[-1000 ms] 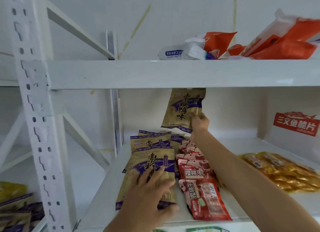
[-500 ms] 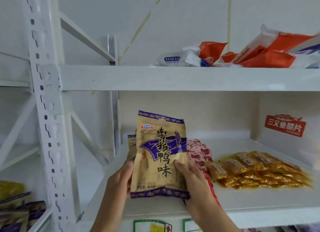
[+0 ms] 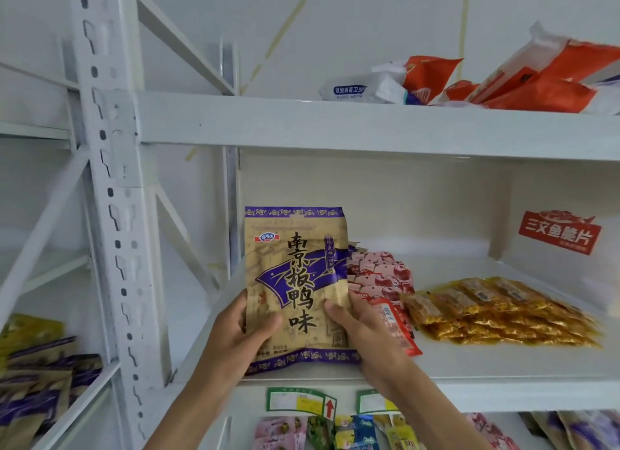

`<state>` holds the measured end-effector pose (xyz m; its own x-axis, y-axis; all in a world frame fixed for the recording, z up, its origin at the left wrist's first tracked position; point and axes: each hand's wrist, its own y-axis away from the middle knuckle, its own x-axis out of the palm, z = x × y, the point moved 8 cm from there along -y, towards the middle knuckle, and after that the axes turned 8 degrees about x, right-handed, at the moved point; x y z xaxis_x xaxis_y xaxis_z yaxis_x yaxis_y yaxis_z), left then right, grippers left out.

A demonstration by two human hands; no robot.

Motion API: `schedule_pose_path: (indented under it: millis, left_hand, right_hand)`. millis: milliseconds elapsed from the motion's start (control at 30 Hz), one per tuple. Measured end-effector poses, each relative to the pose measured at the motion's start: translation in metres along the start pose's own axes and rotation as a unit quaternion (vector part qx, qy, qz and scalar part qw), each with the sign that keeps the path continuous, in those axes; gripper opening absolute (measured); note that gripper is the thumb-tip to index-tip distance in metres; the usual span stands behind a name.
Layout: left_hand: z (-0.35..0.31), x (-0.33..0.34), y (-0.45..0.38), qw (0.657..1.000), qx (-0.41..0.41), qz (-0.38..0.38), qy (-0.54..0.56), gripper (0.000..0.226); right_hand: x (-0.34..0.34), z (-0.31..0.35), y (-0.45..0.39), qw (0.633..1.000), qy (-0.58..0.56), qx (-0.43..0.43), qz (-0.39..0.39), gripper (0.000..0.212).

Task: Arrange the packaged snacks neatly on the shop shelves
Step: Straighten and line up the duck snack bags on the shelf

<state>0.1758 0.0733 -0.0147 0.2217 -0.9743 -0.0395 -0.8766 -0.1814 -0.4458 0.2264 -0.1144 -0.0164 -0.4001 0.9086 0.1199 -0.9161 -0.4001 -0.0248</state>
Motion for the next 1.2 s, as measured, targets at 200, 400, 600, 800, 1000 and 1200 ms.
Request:
schedule_pose_path:
  millis: [200,400,600,800,1000,1200]
  left_hand:
    - [-0.009,-0.008,0.019,0.994,0.023,-0.077,0.071,0.037]
    - [-0.001,-0.005,0.033,0.991,0.039,-0.098,0.083,0.046]
    - [-0.024,-0.004,0.041,0.948,0.127,-0.183,-0.227,0.083]
    - [-0.023,0.024,0.035,0.991,0.044,-0.130,0.001,0.032]
    - [-0.002,-0.002,0.031,0.972,-0.115,-0.110,0.170,0.052]
    - [0.016,-0.005,0.034,0.942,-0.170,-0.099,0.271,0.045]
  right_hand:
    - [0.011,-0.001,0.034,0.996,0.025,-0.086,-0.015,0.035]
    - [0.010,-0.017,0.044,0.993,-0.022,-0.107,-0.052,0.033]
    - [-0.001,-0.009,0.054,0.937,0.166,-0.210,-0.226,0.020]
    - [0.070,-0.004,0.075,0.776,0.487,-0.340,-0.212,0.041]
    - [0.046,-0.003,0.080,0.829,0.397,-0.346,-0.189,0.035]
    - [0.019,-0.019,0.056,0.907,0.355,-0.168,-0.152,0.084]
